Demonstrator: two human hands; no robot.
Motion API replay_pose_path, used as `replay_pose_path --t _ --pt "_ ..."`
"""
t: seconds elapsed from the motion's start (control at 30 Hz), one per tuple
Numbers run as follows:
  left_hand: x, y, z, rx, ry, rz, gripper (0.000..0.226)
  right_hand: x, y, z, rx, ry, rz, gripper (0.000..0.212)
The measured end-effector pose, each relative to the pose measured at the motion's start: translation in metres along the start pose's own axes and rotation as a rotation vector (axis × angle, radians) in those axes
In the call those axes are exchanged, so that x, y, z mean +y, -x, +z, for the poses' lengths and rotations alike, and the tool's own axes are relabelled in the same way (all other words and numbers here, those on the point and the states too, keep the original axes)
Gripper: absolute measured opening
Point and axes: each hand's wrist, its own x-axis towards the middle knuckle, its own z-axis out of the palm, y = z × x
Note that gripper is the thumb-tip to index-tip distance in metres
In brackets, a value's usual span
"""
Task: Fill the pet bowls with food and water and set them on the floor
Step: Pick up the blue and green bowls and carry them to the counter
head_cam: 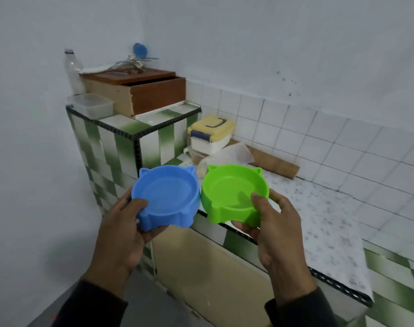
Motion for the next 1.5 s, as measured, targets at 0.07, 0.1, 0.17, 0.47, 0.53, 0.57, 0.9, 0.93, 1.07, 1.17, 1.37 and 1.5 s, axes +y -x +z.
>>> replay_pose_path --t 0.07,0.1,0.17,0.47,0.53,0.57,0.9,0.93,1.07,1.17,1.37,1.5 --pt "-0.013 0.004 0.014 -0.049 -0.015 -0.037 0.032 -0.006 0.006 -0.021 0.057 -0.005 -0.026 0.034" --pt "-0.019 0.006 0.021 -0.081 -0.023 -0.058 0.033 -0.009 0.010 -0.032 0.089 -0.005 -0.040 0.034" --pt "-0.031 0.014 0.035 -0.141 -0.036 -0.090 0.035 -0.015 0.019 -0.053 0.154 -0.012 -0.069 0.032" --pt "-0.088 0.067 0.102 -0.396 -0.125 -0.229 0.036 -0.039 0.079 -0.154 0.427 -0.040 -0.144 0.033" --pt "-0.103 0.083 0.116 -0.442 -0.141 -0.255 0.036 -0.043 0.093 -0.177 0.503 -0.042 -0.142 0.032" --pt "-0.111 0.091 0.123 -0.462 -0.149 -0.266 0.036 -0.047 0.100 -0.189 0.539 -0.048 -0.147 0.031" --pt "-0.240 0.219 0.257 -0.682 -0.223 -0.448 0.036 -0.112 0.158 -0.381 0.823 -0.096 -0.241 0.034" --pt "-0.240 0.222 0.259 -0.670 -0.219 -0.445 0.035 -0.112 0.155 -0.386 0.834 -0.081 -0.229 0.035" --pt "-0.274 0.250 0.283 -0.653 -0.217 -0.456 0.036 -0.120 0.160 -0.432 0.872 -0.076 -0.221 0.036" --pt "-0.281 0.252 0.286 -0.632 -0.220 -0.458 0.037 -0.116 0.159 -0.438 0.880 -0.076 -0.209 0.035" --pt "-0.347 0.311 0.344 -0.660 -0.256 -0.486 0.034 -0.142 0.165 -0.535 0.934 -0.077 -0.202 0.034" --pt "-0.382 0.334 0.371 -0.683 -0.271 -0.516 0.040 -0.151 0.162 -0.583 0.978 -0.096 -0.179 0.036"
